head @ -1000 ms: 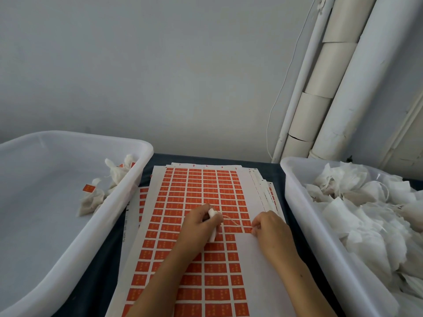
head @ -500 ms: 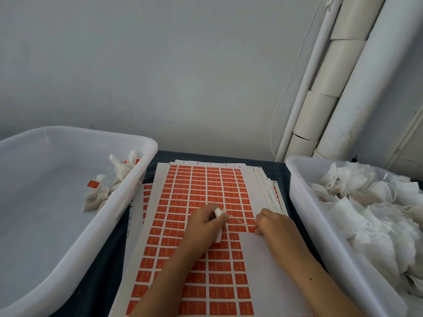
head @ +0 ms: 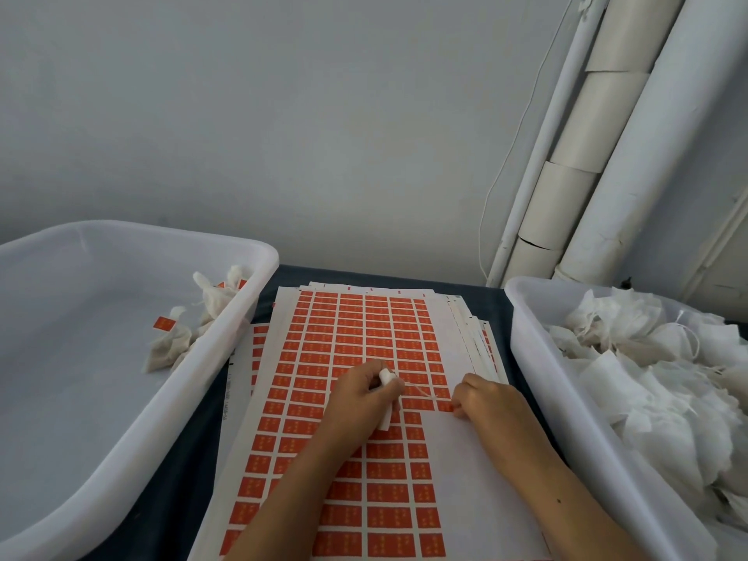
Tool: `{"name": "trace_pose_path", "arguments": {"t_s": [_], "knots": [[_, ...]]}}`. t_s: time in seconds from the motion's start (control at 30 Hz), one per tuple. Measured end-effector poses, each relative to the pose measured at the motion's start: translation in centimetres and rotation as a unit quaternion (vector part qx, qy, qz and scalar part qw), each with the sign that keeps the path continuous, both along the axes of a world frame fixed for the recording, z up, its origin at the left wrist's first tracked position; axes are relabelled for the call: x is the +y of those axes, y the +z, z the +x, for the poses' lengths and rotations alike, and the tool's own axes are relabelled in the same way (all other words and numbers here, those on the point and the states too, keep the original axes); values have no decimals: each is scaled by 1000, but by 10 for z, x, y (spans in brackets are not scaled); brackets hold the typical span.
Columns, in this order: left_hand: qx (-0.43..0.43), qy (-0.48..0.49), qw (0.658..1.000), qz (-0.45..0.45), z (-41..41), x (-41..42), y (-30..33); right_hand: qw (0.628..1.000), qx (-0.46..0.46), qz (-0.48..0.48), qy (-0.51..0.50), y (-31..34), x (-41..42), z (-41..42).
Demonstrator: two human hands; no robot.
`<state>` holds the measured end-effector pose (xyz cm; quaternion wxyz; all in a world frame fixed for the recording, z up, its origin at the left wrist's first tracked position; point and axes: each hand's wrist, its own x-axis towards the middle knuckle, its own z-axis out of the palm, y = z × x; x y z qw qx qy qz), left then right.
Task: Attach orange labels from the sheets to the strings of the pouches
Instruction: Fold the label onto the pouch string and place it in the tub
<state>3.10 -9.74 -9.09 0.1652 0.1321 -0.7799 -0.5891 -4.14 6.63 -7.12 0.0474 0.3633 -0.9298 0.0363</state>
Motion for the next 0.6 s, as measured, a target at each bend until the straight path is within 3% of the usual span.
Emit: {"name": "trace_pose_path", "arguments": {"t_s": [0.6], "knots": [[1,4,1000,-20,1,2,1,999,39,9,2,-9,2,7]]}}
